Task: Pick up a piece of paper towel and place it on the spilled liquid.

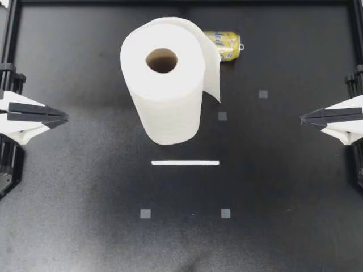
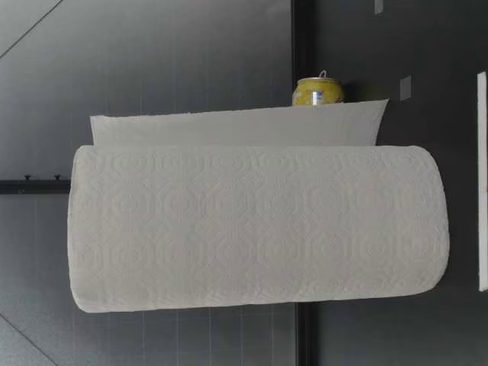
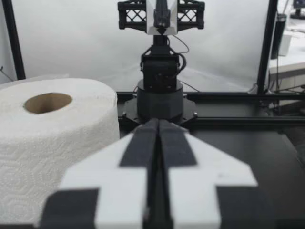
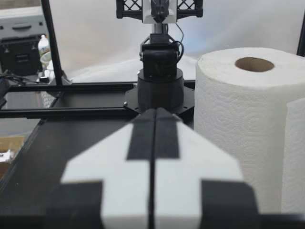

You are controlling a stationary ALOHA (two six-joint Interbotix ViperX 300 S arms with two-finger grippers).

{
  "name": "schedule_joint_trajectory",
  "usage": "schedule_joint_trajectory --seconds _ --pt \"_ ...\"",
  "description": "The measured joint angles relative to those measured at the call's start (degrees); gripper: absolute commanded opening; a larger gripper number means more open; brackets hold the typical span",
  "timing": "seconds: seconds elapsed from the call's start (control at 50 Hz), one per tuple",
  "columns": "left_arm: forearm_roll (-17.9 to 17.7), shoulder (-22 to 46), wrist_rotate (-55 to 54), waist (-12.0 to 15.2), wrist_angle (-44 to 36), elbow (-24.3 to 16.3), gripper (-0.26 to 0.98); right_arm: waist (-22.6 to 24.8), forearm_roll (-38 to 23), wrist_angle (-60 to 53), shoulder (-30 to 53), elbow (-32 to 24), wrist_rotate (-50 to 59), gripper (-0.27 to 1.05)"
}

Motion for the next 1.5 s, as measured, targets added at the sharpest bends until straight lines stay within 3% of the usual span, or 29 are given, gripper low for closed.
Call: schedule_joint_trajectory --seconds 0.12,0.4,0.64,0.92,1.06,1.2,1.36,1.5 --pt "-0.18 0.35 0.00 0.62 0.00 0.18 0.12 -0.09 0.00 0.00 0.18 0.53 0.26 0.01" --pt "-0.35 4.31 0.26 1.93 0.00 -2.64 0.11 -2.72 -0.18 5.01 4.31 -0.79 -0.09 0.01" --pt "-0.88 11.60 0.26 5.80 0.35 -8.61 0.11 -5.98 -5.36 27.33 9.67 -11.87 -2.37 0.01" --pt "-0.88 21.88 0.70 10.46 6.86 -16.96 0.11 -6.06 -18.90 42.89 12.22 -21.80 -1.23 0.01" --pt "-0.88 24.52 1.23 12.13 9.32 -19.42 0.11 -3.96 -29.71 49.13 12.92 -24.26 3.96 0.01" --pt "-0.88 25.84 1.76 13.54 10.63 -20.48 0.11 3.34 -45.26 56.60 14.77 -24.70 18.02 0.01" --pt "-0.88 26.46 2.46 14.50 12.30 -20.92 0.11 15.12 -67.41 68.82 16.44 -22.85 45.53 0.01" --pt "-0.88 26.46 2.64 15.12 12.83 -20.92 0.11 21.45 -82.53 73.65 17.58 -18.54 70.66 0.01"
